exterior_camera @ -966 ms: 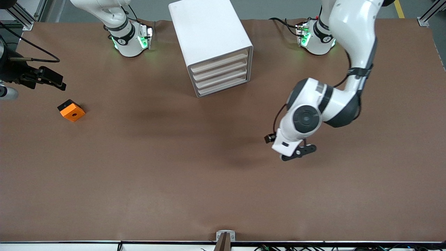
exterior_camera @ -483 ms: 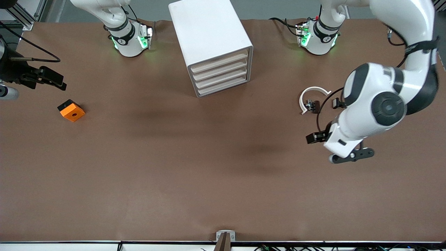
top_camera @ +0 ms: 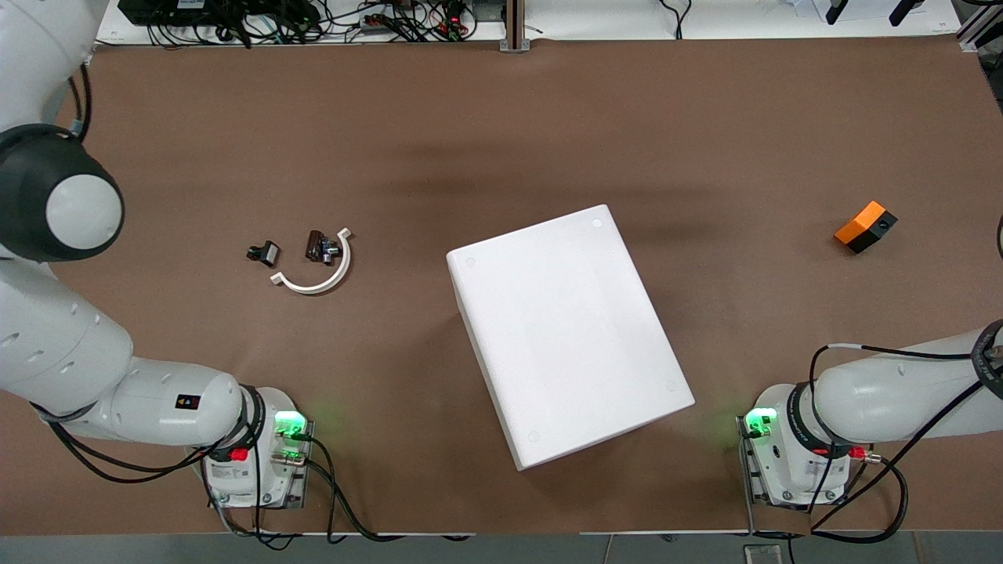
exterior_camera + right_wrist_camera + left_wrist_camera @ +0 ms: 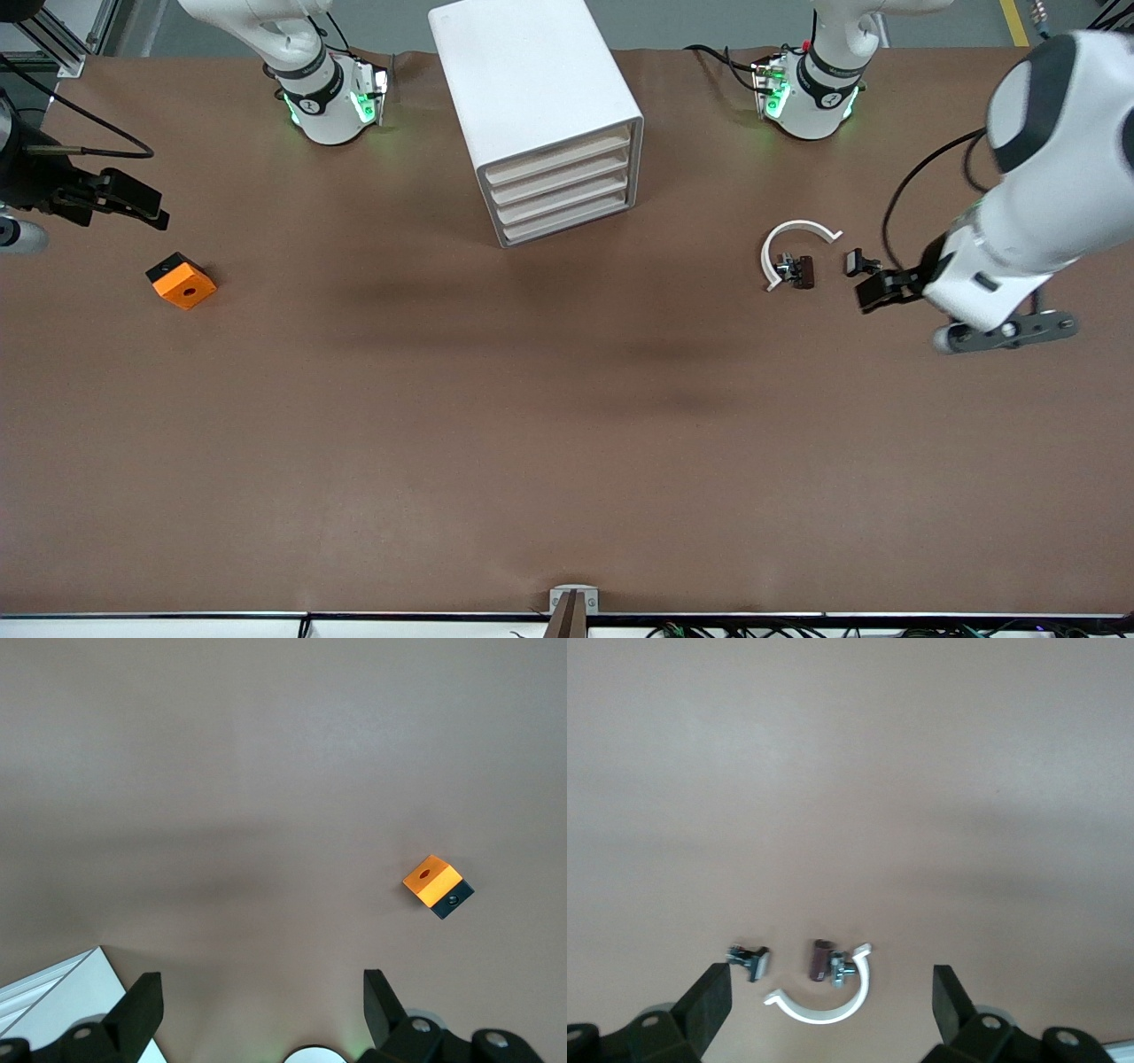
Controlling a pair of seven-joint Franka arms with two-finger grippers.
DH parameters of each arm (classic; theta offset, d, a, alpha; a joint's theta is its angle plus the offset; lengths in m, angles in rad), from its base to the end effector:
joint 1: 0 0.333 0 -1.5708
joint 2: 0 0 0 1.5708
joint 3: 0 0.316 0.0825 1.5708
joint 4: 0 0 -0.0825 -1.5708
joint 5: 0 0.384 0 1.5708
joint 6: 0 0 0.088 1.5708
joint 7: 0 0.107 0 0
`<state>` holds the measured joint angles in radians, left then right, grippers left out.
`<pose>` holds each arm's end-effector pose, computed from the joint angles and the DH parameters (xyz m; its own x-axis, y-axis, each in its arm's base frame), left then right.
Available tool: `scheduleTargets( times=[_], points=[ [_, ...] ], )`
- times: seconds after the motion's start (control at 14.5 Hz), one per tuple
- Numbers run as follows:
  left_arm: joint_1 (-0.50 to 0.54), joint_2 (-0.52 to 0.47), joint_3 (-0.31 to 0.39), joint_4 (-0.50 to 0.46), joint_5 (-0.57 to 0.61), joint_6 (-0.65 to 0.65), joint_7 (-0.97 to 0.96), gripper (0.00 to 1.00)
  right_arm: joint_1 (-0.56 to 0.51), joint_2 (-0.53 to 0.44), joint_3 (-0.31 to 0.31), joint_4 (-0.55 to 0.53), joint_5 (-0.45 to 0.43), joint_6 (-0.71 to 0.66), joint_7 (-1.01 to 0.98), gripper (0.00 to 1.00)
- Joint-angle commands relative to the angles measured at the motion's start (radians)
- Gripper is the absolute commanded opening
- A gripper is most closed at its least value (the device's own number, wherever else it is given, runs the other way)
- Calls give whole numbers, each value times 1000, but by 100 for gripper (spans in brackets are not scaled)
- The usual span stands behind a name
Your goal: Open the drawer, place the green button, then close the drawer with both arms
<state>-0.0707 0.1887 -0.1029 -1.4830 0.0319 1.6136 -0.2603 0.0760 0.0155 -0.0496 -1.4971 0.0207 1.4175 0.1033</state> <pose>0.6044 -0.0971 0.5599 0.9949 0.0862 -0.0519 0.0849 -0.9960 -0.0267 0.5431 0.0170 0.6375 0.9926 -0.0738 -0.0965 -0.0752 -0.9971 -0.0100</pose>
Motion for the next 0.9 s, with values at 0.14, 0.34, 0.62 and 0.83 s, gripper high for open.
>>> scheduleTargets(
  times=[0.14, 0.34, 0.62, 0.83],
  points=[
    [66, -146, -15, -82, 2, -40, 115, 100, -4, -5, 7, 8, -18, -6, -11, 100],
    [87, -248, -18, -181, -7, -34, 144, 100, -4, -5, 7, 8, -19, -6, -11, 100],
    [126, -310, -23, -247, -49, -32, 145, 100, -4, -5, 7, 8, -19, -6, -11, 100],
    [91, -345, -18, -272, -44, -32, 127, 100, -4, -3, 8, 9, -19, -6, -11, 100]
  ],
)
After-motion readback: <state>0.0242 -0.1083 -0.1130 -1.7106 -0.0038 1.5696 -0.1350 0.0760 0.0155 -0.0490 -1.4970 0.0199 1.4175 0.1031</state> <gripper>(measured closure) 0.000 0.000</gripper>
